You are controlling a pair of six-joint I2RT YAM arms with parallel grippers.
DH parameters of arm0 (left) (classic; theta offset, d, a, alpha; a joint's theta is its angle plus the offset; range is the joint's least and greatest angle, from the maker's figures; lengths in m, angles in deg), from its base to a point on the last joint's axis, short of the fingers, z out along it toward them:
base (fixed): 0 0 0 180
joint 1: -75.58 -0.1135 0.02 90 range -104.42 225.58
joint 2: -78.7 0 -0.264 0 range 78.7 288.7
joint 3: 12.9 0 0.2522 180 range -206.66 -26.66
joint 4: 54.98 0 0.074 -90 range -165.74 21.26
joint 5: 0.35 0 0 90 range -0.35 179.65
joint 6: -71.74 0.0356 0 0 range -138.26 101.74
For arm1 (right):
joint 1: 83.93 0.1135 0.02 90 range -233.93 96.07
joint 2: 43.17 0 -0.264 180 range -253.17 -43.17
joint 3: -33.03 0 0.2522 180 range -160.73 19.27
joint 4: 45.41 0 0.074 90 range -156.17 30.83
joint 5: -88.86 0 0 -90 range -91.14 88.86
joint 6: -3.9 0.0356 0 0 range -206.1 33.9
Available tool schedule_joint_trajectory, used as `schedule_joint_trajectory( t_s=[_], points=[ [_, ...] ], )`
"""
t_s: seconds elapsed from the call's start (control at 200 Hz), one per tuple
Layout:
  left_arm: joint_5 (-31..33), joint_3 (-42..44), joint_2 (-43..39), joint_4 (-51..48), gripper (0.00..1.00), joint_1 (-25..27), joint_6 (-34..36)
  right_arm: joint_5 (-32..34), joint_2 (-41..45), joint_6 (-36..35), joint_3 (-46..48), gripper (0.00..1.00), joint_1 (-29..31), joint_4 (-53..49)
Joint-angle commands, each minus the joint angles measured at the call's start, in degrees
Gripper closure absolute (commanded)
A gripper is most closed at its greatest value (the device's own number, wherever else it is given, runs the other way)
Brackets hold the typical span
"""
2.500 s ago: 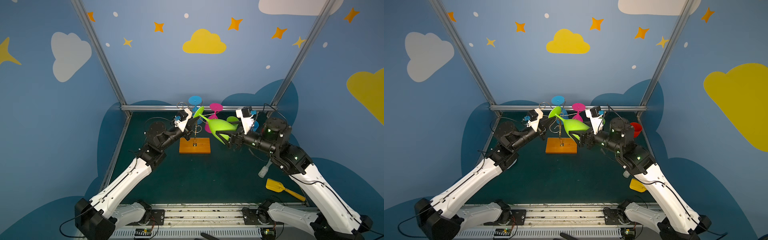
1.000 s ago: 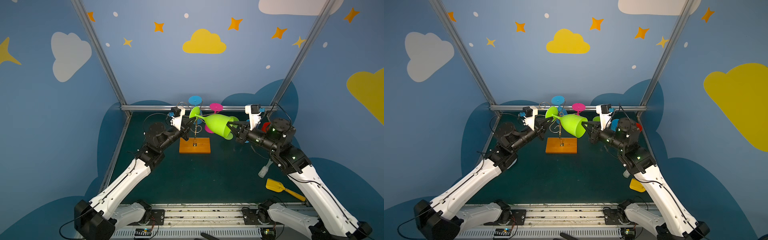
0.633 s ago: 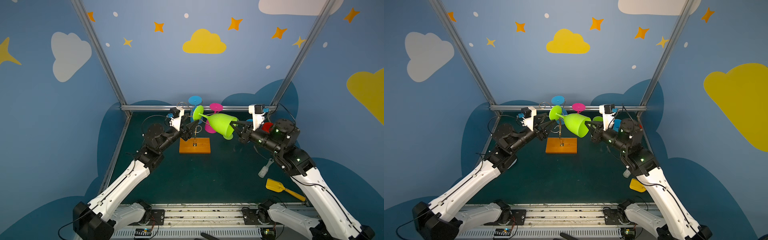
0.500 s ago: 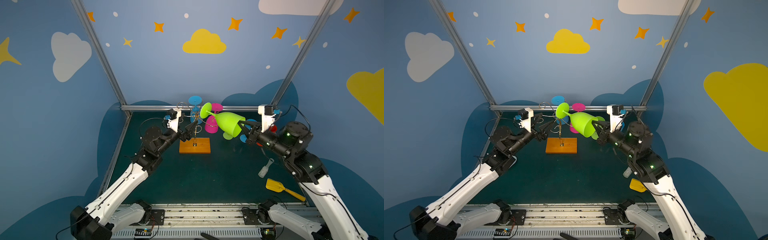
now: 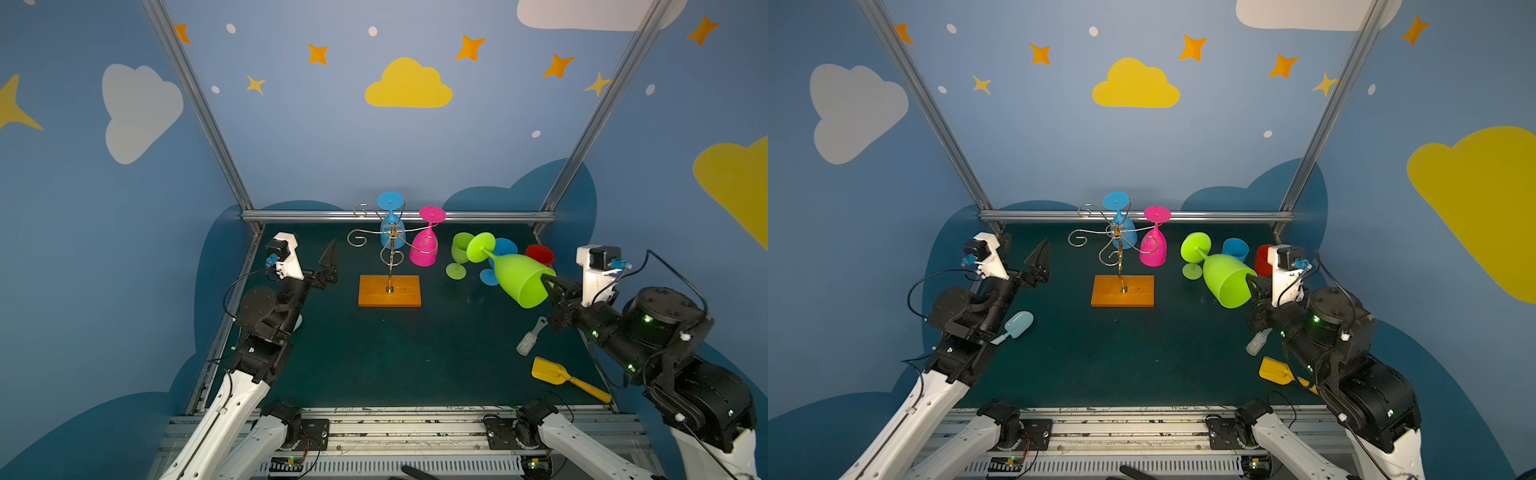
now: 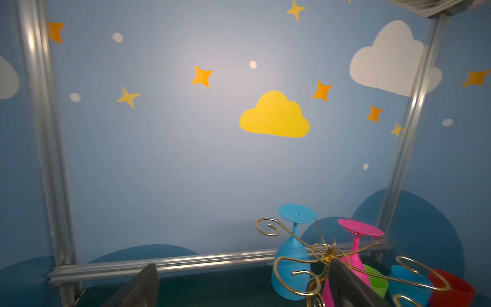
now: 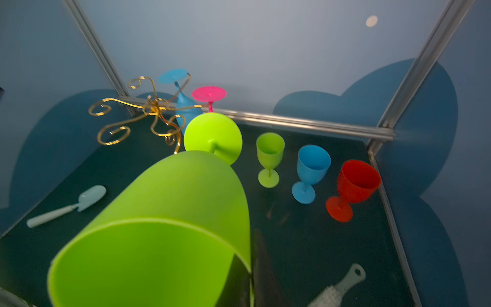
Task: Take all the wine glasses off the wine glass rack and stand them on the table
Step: 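Carry the green glass with the right gripper while the left gripper withdraws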
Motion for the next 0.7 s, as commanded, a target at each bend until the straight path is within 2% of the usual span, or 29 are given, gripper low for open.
schedule_joint_trajectory(
  t_s=[0.0, 0.31, 0.556, 0.696],
  points=[
    [2.1, 1.8, -1.2, -1.4, 0.02, -3.6, -2.1, 4.8, -3.4, -0.3, 0.4, 1.0, -0.2, -8.1],
    [-2.1, 6.1, -3.0, -1.3, 0.01, -9.7, -4.2, -2.0, -15.4, 0.4, 6.3, 1.0, -1.4, -6.2],
    [-2.4, 7.6, -4.2, -1.2, 0.01, -12.9, -5.6, -7.4, -24.7, -0.8, 9.1, 1.0, -5.9, 1.8],
    [-3.2, 8.1, -4.4, -1.2, 0.01, -13.9, -5.8, -8.1, -30.3, -1.5, 8.8, 1.0, -8.5, 5.1]
  ],
)
